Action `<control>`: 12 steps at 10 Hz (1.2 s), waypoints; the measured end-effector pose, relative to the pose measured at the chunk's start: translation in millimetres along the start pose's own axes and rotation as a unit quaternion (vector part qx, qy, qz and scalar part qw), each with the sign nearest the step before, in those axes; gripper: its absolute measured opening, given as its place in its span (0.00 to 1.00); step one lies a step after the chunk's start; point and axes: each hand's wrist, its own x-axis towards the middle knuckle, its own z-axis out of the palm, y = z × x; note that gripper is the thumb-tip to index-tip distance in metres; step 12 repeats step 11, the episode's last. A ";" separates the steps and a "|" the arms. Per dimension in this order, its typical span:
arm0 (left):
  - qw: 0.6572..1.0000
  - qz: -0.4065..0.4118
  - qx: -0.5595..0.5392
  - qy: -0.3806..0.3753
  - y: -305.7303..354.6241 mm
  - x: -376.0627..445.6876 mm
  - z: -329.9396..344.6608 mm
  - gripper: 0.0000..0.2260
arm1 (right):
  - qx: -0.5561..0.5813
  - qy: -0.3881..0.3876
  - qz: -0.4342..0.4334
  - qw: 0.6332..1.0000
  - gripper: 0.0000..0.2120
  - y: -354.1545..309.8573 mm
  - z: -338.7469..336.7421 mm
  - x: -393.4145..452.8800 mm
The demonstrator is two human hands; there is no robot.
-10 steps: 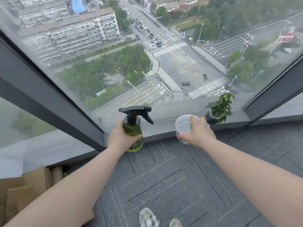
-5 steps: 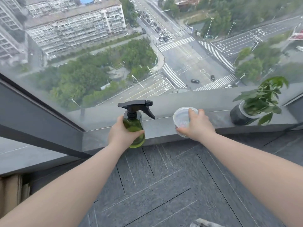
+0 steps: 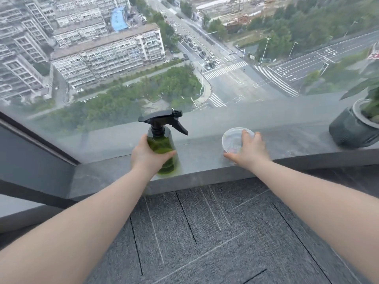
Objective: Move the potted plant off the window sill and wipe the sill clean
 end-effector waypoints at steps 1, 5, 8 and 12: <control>1.000 0.007 -0.003 0.001 -4.1 1.6 6.4 0.32 | 0.003 0.000 -0.001 1.000 0.47 2.0 6.7 5.9; 0.999 0.003 -0.038 -0.015 -6.4 9.5 9.8 0.40 | 0.010 0.001 -0.004 1.000 0.48 -2.8 24.8 21.2; 1.000 0.018 0.006 -0.021 -11.4 4.9 10.7 0.37 | -0.031 -0.028 0.007 0.999 0.55 -4.7 21.1 20.9; 0.989 -0.057 0.118 -0.064 -6.3 -16.3 -2.5 0.36 | -0.045 -0.025 -0.011 0.999 0.50 -7.7 -2.7 2.0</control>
